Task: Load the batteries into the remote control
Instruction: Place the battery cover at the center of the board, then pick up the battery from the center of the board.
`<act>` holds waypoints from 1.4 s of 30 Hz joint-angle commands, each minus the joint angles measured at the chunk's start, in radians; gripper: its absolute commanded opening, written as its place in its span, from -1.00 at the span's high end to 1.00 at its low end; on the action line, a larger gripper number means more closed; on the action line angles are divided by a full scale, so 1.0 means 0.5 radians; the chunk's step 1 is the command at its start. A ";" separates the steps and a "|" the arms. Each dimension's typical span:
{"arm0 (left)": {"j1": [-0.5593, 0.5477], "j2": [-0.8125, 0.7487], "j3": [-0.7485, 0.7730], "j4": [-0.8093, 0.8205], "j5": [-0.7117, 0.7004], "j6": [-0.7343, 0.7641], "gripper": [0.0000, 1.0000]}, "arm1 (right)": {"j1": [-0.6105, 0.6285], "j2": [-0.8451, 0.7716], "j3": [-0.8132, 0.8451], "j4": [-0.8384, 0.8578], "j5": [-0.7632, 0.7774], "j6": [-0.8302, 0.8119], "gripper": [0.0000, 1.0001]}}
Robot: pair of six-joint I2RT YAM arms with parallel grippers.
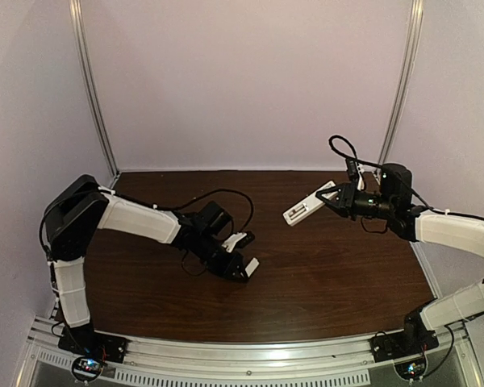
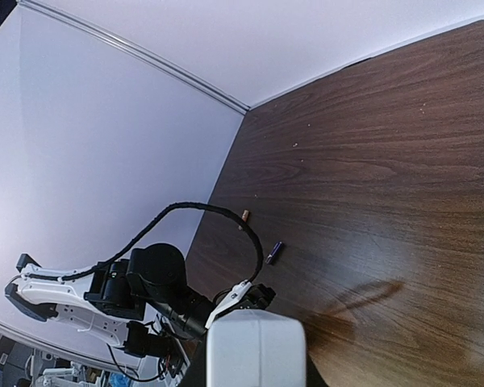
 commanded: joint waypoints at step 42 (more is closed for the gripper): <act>0.565 -0.234 0.352 -0.691 -0.918 0.377 0.06 | -0.006 0.055 -0.019 -0.112 -0.118 -0.262 1.00</act>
